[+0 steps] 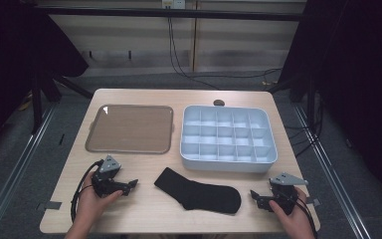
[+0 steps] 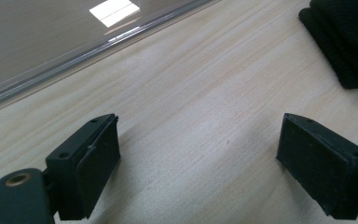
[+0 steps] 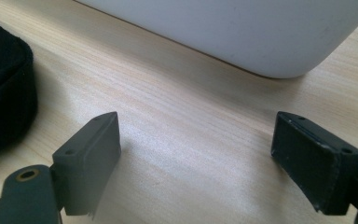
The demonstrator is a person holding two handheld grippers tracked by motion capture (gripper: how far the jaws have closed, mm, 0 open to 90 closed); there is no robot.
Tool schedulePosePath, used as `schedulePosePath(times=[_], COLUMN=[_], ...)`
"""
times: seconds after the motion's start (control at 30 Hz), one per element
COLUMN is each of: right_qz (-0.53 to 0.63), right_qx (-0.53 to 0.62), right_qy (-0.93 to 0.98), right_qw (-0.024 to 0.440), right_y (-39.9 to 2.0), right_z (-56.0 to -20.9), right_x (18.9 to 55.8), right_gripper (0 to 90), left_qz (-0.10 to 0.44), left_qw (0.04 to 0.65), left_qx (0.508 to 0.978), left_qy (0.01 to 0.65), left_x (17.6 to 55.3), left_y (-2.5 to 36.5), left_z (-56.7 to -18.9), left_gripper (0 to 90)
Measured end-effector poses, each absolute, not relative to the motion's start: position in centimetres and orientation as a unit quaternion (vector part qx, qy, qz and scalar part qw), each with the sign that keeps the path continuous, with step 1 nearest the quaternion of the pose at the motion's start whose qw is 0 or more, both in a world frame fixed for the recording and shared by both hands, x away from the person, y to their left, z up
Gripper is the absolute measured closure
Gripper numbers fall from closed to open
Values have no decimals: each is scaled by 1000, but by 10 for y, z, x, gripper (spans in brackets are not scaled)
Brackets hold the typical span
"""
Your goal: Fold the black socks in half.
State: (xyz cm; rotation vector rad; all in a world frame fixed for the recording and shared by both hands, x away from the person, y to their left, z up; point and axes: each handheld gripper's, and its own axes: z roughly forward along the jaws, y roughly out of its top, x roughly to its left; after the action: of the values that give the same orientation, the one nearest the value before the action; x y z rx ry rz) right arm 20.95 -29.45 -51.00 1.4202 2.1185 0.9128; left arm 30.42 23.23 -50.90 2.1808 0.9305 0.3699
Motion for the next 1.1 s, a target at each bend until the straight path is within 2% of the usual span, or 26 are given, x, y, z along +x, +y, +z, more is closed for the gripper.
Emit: schedulePosePath(times=[0.57, 0.67, 0.77, 0.93, 0.97, 1.03, 1.07, 1.1], right_qz=[333, 336, 341, 338, 338, 347, 346, 346], right_qx=[499, 493, 486, 455, 455, 448, 442, 442], right_qy=[773, 775, 779, 799, 799, 804, 810, 810], right_qw=[207, 208, 201, 200, 200, 179, 170, 170], right_y=[-293, -292, -290, -283, -283, -279, -277, -277], right_z=[-510, -509, -509, -499, -499, -497, -497, -497], right_x=[206, 206, 205, 204, 204, 202, 201, 201], right_gripper=[154, 188, 245, 500, 500, 619, 659, 659], left_qz=[144, 144, 142, 141, 141, 142, 140, 140], left_qw=[361, 359, 362, 356, 356, 349, 349, 349], left_qx=[849, 850, 847, 847, 847, 851, 850, 850], left_qy=[358, 358, 362, 368, 368, 367, 370, 370], left_x=[304, 304, 304, 303, 303, 304, 304, 304], left_y=[231, 231, 230, 228, 228, 227, 226, 226], left_z=[-509, -509, -510, -508, -508, -506, -506, -506], left_gripper=[97, 97, 92, 96, 98, 110, 130, 156])
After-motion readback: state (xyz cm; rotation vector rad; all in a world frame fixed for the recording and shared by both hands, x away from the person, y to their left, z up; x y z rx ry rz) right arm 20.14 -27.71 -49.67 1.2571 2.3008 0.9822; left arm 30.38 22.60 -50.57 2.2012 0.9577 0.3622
